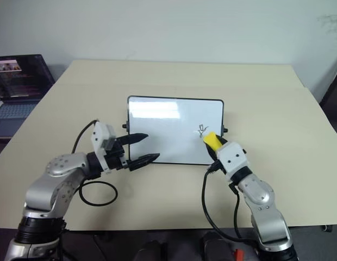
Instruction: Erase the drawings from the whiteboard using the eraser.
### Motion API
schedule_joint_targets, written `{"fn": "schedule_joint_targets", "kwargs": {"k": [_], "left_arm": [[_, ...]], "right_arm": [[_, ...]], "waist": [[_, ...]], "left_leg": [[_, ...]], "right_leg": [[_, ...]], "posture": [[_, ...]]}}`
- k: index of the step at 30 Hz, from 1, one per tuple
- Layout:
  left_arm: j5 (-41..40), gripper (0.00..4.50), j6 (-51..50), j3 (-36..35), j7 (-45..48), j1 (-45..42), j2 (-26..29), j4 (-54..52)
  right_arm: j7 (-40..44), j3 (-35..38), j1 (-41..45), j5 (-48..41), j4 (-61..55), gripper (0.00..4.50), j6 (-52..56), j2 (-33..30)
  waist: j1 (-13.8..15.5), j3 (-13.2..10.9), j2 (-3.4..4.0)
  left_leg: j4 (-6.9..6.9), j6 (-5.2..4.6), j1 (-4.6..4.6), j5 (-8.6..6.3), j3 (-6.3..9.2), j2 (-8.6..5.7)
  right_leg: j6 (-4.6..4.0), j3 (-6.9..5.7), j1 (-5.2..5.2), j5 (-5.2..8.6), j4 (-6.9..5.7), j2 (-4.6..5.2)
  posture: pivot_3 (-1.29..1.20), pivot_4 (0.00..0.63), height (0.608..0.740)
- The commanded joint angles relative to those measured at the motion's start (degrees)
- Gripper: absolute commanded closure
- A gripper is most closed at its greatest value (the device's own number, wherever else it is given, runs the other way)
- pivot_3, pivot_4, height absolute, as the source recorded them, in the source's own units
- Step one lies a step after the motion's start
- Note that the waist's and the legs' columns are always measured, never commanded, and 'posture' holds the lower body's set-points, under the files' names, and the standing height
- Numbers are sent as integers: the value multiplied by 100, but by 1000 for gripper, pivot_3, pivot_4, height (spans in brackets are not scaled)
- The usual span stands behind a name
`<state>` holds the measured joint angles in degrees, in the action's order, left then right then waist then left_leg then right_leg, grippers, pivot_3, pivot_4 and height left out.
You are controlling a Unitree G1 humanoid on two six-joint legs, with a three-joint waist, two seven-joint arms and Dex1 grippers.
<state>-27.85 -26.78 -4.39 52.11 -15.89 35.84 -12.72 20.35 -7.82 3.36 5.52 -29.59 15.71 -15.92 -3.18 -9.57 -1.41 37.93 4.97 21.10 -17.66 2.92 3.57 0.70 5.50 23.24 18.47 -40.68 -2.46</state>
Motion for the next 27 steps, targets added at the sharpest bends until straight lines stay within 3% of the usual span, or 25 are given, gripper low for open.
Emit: {"fn": "schedule_joint_targets", "kwargs": {"k": [1,16,27], "left_arm": [[19,0,87,20,32,-238,36,-8],[4,0,-126,423,359,-629,127,-215],[-9,0,-190,350,435,-674,155,-126]], "right_arm": [[-58,162,259,-37,-181,3199,-68,-37],[-485,-162,2484,497,2463,3199,-506,138],[-45,-960,1460,637,2481,3199,614,292]], "waist": [[3,0,0],[-8,-1,0],[-13,5,-4]], "left_leg": [[0,0,0,0,0,0],[1,-1,-9,0,-6,-1],[10,-1,-25,1,-5,0]], "right_leg": [[0,-1,0,0,0,0],[-1,5,-3,-1,-8,-2],[-2,7,-15,0,-24,-2]], "posture": [[0,150,740],[0,150,740],[0,150,740]]}}
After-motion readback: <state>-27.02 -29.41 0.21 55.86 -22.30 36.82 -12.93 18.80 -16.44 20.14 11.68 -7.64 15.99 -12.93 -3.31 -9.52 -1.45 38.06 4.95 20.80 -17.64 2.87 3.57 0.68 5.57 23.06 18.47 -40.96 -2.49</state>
